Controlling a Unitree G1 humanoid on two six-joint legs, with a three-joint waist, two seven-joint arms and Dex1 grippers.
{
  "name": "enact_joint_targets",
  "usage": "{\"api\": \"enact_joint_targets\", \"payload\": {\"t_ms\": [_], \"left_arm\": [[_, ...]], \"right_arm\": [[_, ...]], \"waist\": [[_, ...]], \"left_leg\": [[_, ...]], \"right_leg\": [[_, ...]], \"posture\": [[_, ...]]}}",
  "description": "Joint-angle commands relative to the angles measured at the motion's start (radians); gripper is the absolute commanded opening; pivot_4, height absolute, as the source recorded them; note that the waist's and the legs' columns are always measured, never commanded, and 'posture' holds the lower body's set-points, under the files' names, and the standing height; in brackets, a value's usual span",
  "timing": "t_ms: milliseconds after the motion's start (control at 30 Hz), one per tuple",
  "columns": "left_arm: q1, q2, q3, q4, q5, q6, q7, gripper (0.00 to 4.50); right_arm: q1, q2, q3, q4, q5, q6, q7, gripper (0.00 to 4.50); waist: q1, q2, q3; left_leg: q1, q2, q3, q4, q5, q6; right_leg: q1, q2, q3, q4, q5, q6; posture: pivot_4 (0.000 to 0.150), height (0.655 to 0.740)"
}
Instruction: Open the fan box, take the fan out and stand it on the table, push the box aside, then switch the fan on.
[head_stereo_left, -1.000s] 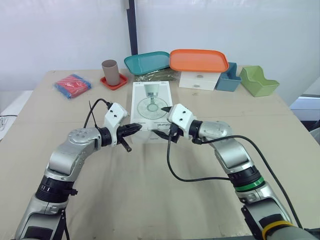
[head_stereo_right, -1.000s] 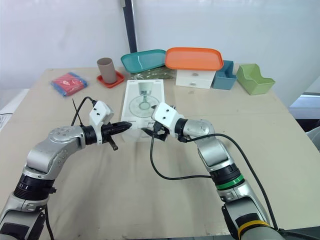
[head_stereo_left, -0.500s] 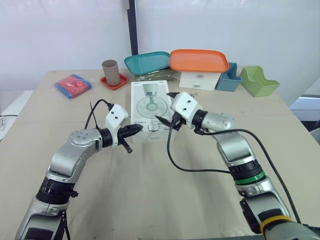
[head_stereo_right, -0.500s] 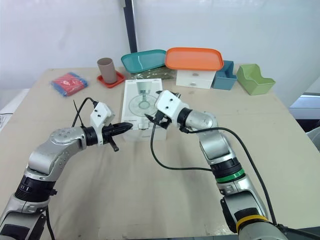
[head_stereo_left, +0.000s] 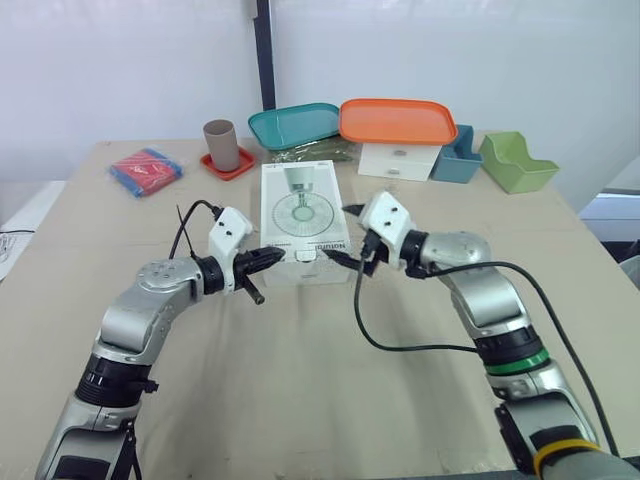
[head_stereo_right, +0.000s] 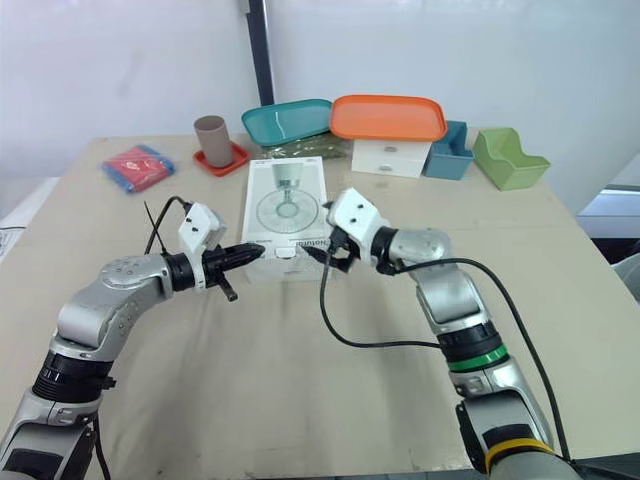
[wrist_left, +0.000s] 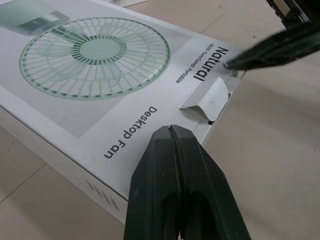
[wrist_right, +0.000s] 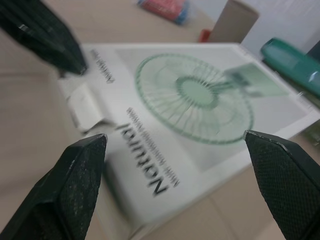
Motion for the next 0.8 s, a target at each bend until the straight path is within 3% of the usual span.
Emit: {"api": "enact_joint_targets", "payload": {"t_ms": [33, 500, 800], "left_arm": [[0.009, 0.001, 0.006, 0.03, 0.002, 0.026, 0.011, 0.03], [-0.005, -0.012, 0.025, 0.041, -0.018, 0.045, 0.02, 0.03], [-0.008, -0.011, 0.046, 0.046, -0.029, 0.054, 0.025, 0.03]], "right_arm": [[0.031, -0.036, 0.009, -0.121, 0.069, 0.061, 0.087, 4.5], [0.092, -0.077, 0.094, -0.177, 0.055, 0.057, 0.173, 4.5], [0.142, -0.163, 0.129, -0.266, 0.129, 0.178, 0.295, 4.5]], "waist": [[0.0, 0.0, 0.0], [-0.001, -0.001, 0.0], [0.0, -0.001, 0.0]], "left_leg": [[0.0, 0.0, 0.0, 0.0, 0.0, 0.0], [0.001, 0.0, 0.0, 0.0, 0.0, -0.001], [0.0, 0.0, 0.0, 0.0, 0.0, -0.001]], "right_leg": [[0.0, 0.0, 0.0, 0.0, 0.0, 0.0], [0.001, 0.0, 0.0, 0.0, 0.0, 0.0], [0.0, 0.0, -0.001, 0.0, 0.0, 0.0]], "posture": [[0.15, 0.74], [0.15, 0.74], [0.15, 0.74]]}}
